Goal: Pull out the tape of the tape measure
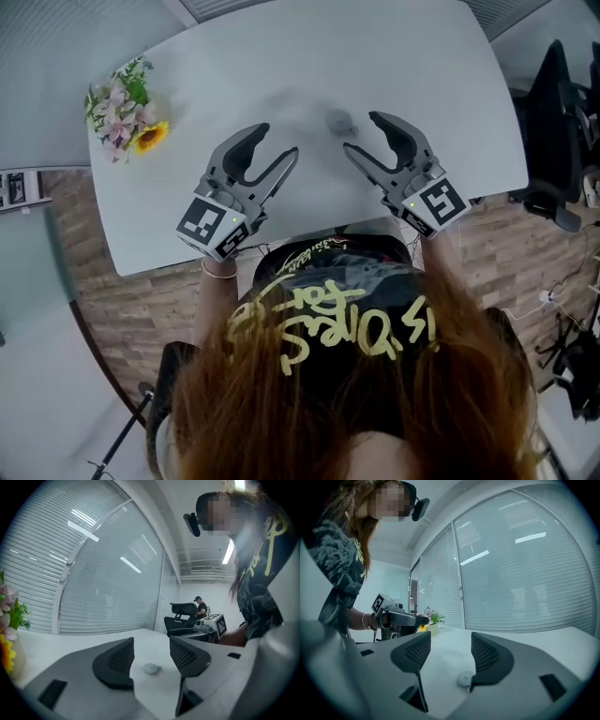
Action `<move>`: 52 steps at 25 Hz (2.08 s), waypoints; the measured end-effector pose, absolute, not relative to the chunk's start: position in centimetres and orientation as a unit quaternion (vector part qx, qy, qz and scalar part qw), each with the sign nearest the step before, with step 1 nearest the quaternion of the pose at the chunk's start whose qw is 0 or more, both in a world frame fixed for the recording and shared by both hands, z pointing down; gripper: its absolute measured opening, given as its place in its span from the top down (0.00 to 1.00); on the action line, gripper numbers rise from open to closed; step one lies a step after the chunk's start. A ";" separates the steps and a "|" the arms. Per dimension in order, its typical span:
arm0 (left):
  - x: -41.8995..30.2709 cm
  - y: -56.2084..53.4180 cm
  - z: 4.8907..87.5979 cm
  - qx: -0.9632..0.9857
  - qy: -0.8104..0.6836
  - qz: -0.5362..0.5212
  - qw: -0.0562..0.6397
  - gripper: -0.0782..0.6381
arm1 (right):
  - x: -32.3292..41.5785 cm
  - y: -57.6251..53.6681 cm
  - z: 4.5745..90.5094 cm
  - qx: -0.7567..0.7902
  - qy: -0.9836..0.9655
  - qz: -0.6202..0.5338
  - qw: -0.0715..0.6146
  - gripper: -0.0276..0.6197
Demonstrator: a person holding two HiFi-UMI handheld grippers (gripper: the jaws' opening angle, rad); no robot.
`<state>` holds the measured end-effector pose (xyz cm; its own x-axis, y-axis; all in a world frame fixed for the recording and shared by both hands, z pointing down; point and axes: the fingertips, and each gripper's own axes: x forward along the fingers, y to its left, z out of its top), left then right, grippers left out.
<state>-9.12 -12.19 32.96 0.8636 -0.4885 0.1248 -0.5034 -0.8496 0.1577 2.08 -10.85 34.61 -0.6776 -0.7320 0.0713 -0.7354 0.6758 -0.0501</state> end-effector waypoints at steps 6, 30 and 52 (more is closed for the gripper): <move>-8.6 -12.5 33.4 0.960 -0.260 0.040 0.099 0.57 | 1.6 -11.3 38.1 0.377 -0.921 0.050 0.086 0.57; -7.6 -12.2 34.0 0.932 -0.341 0.039 0.115 0.58 | 1.3 -15.2 48.2 0.287 -0.903 0.105 0.301 0.57; -7.6 -11.8 33.9 0.930 -0.341 0.015 0.134 0.58 | 1.5 -14.9 48.8 0.266 -0.896 0.084 0.345 0.65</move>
